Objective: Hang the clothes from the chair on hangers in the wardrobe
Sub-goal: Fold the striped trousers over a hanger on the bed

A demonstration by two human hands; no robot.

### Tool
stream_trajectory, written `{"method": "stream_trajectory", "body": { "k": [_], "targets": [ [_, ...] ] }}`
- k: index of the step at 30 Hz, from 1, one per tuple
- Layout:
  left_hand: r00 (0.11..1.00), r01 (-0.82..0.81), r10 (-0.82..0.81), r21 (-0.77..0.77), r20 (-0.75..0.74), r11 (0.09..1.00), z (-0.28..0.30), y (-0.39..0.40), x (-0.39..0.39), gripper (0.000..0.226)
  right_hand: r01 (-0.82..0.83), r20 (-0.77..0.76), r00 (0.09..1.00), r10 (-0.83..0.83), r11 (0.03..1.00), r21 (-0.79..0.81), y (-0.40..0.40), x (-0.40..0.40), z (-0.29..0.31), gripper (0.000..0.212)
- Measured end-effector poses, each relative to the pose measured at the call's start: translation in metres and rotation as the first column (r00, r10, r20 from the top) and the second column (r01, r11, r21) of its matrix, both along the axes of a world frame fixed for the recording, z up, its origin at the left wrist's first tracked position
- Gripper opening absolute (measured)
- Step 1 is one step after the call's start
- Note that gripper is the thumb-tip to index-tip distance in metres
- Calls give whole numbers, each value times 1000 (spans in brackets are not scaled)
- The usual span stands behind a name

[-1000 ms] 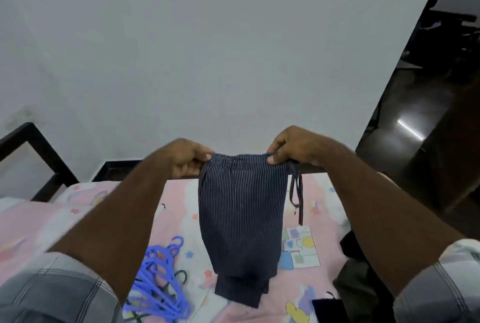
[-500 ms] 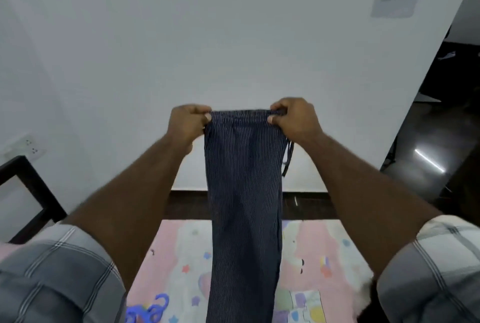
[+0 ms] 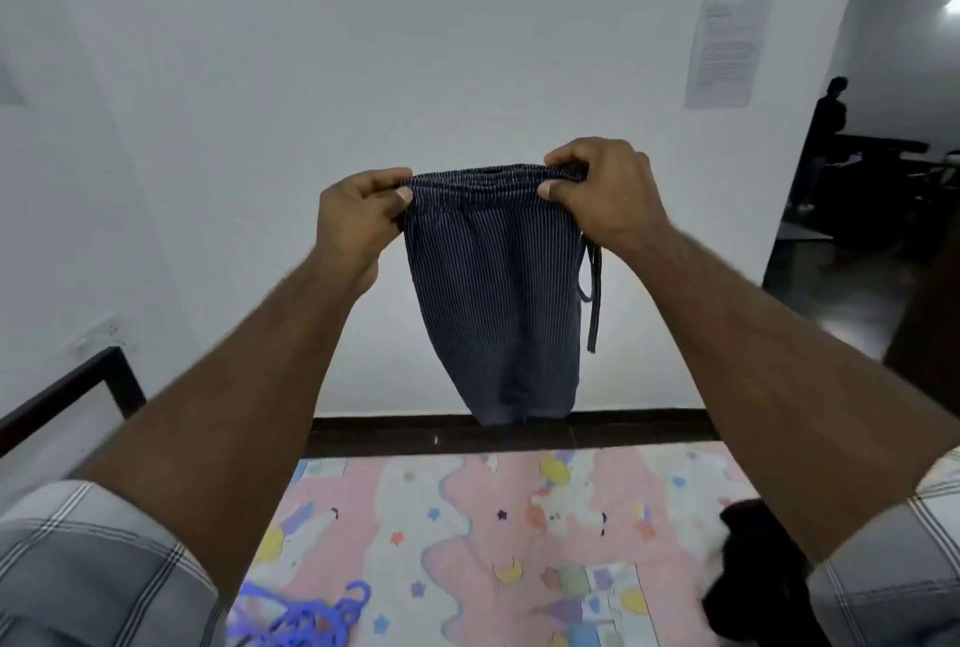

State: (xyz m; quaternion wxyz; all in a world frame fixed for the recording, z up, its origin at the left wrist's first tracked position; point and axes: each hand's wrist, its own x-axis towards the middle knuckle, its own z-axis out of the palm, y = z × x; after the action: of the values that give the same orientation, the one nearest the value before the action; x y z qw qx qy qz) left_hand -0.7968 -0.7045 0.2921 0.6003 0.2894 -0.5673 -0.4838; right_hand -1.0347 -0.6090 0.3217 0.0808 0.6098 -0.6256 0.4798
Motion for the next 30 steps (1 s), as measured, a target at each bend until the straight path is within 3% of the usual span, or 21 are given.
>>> {"method": "stream_trajectory", "body": {
  "k": [7,13,18,23,30],
  "targets": [
    [989,100,-122,229,87,968,-132,120,65,19,-35,70,997,12,940,338,130,51,-120,32],
    [953,36,-179,499,242,866,-290,208,104,22,-138,235,972,-27,741,657,210,91,-280,34],
    [901,-86,-187,586,391,806,-381,256,120,24,-208,314,946,-76,603,770,262,111,-384,36],
    [877,-143,-204,641,435,754,-420,289,126,24,-259,353,933,-71,545,797,297,116,-437,39],
    [842,-194,-213,645,497,739,-427,309,123,22,-258,310,951,-3,546,797,318,114,-451,31]
  ]
}}
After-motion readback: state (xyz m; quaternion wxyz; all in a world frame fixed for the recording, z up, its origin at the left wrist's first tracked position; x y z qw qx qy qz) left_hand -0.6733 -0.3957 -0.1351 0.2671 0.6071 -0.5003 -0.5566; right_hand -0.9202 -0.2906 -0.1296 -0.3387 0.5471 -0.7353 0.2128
